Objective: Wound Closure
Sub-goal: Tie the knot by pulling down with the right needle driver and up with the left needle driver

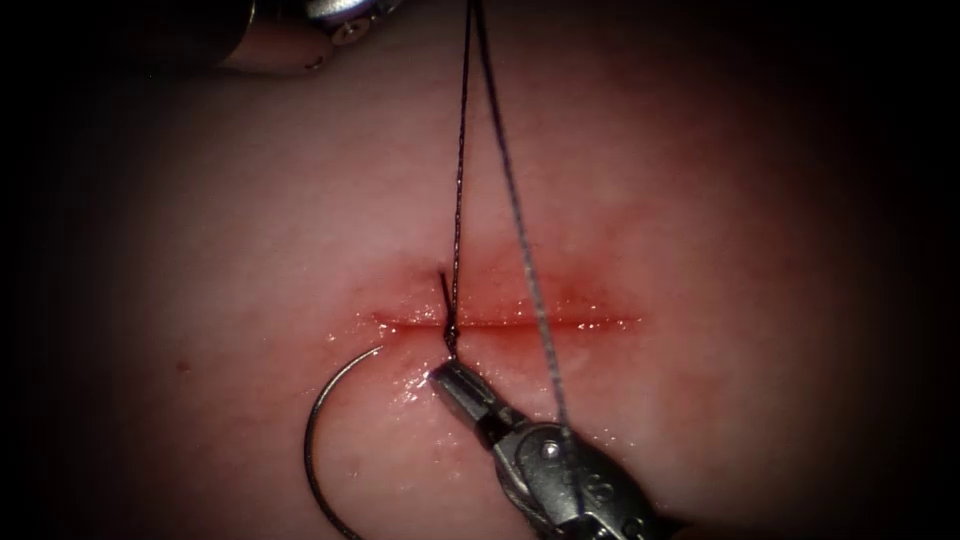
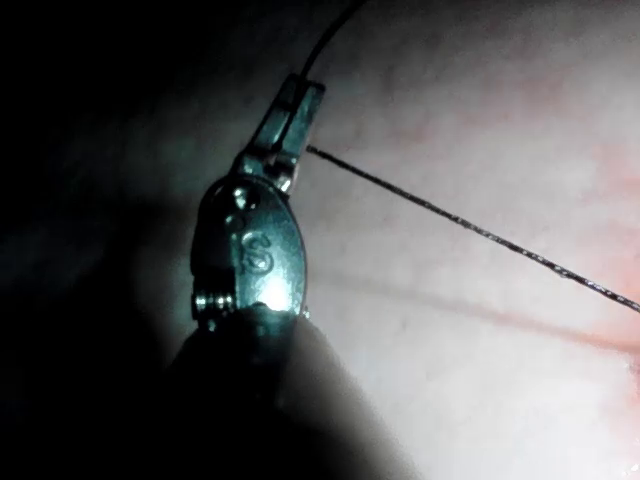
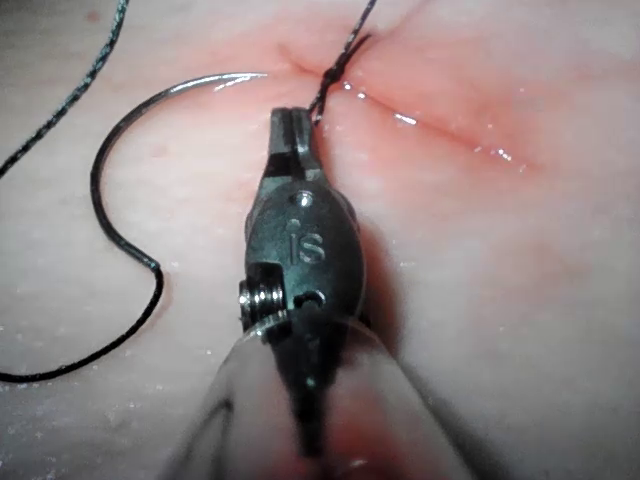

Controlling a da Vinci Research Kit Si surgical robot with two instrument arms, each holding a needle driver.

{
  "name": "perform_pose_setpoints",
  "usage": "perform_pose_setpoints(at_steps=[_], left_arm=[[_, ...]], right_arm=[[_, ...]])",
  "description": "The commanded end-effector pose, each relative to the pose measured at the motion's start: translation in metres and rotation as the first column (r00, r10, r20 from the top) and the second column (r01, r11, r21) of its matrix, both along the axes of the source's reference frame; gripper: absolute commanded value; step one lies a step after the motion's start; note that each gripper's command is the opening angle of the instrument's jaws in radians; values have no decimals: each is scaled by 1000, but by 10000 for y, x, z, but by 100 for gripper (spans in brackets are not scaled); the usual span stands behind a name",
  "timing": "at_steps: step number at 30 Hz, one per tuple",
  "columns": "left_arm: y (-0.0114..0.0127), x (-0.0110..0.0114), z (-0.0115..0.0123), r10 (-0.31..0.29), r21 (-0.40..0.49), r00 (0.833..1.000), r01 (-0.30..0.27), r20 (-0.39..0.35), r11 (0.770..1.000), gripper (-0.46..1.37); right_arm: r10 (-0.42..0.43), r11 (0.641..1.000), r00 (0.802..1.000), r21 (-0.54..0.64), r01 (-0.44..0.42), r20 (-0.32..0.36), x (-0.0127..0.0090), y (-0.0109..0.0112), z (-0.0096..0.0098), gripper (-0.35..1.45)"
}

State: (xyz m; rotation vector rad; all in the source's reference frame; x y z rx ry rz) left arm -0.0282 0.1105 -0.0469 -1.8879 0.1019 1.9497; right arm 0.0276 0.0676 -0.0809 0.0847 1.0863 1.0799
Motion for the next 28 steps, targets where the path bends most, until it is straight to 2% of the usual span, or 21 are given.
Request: perform_pose_setpoints(at_steps=[1,28], left_arm=[[0,0,0,1,-5,1000,-1,-2,1000,-35],[-8,1,3,21,-14,1000,-21,-8,1000,-35]], right_arm=[[3,1000,1000,1,-3,3,1,0,-1,-35],[22,1000,1000,-21,-22,-2,0,12,-9,-35]])
